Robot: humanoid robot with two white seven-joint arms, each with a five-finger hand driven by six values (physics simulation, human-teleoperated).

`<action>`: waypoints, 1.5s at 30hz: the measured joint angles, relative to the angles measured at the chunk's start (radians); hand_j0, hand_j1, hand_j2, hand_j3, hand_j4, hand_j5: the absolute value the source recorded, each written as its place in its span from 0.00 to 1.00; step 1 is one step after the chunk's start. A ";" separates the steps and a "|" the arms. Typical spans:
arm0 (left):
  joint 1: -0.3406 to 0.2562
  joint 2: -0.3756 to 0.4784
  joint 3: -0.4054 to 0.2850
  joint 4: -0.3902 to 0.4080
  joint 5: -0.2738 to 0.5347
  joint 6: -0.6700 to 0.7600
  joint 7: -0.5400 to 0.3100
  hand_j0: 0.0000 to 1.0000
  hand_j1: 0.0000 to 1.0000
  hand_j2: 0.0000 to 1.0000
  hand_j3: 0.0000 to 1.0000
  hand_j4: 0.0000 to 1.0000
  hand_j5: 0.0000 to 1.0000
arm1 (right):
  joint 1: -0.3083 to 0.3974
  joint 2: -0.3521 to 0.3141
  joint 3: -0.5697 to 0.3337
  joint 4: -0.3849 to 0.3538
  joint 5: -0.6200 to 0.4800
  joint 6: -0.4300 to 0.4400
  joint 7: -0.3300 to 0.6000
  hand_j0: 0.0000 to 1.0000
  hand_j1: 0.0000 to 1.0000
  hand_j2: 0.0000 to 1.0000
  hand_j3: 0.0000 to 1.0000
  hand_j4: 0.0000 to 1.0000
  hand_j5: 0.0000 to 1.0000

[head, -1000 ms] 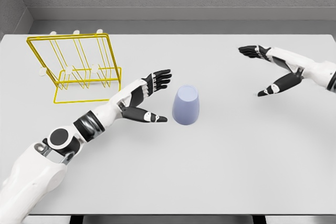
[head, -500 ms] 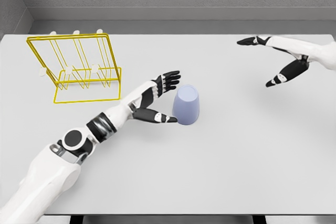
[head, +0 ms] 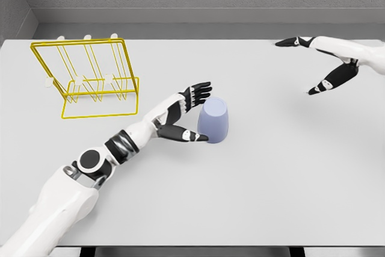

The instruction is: Place the cup on the cup holder with both arms

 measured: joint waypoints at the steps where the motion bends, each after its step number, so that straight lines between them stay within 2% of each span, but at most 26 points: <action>1: 0.000 -0.003 0.000 0.000 -0.005 0.000 0.000 1.00 1.00 1.00 1.00 1.00 1.00 | 0.000 -0.002 0.003 0.019 0.001 0.001 0.000 1.00 1.00 1.00 1.00 1.00 1.00; 6: -0.002 -0.010 0.001 0.004 -0.016 0.001 0.001 1.00 1.00 1.00 1.00 1.00 1.00 | -0.011 -0.005 0.009 0.047 0.002 0.000 0.000 1.00 1.00 1.00 1.00 1.00 1.00; 15: -0.021 -0.012 0.004 0.026 -0.013 0.003 0.000 1.00 1.00 1.00 1.00 1.00 1.00 | -0.028 -0.001 0.010 0.017 0.005 -0.001 0.000 1.00 1.00 1.00 1.00 1.00 1.00; 45: -0.020 -0.057 -0.025 0.060 -0.030 -0.001 0.000 0.98 0.98 0.98 0.98 0.98 0.98 | -0.026 0.001 0.017 0.015 0.007 0.001 0.000 1.00 1.00 1.00 1.00 1.00 1.00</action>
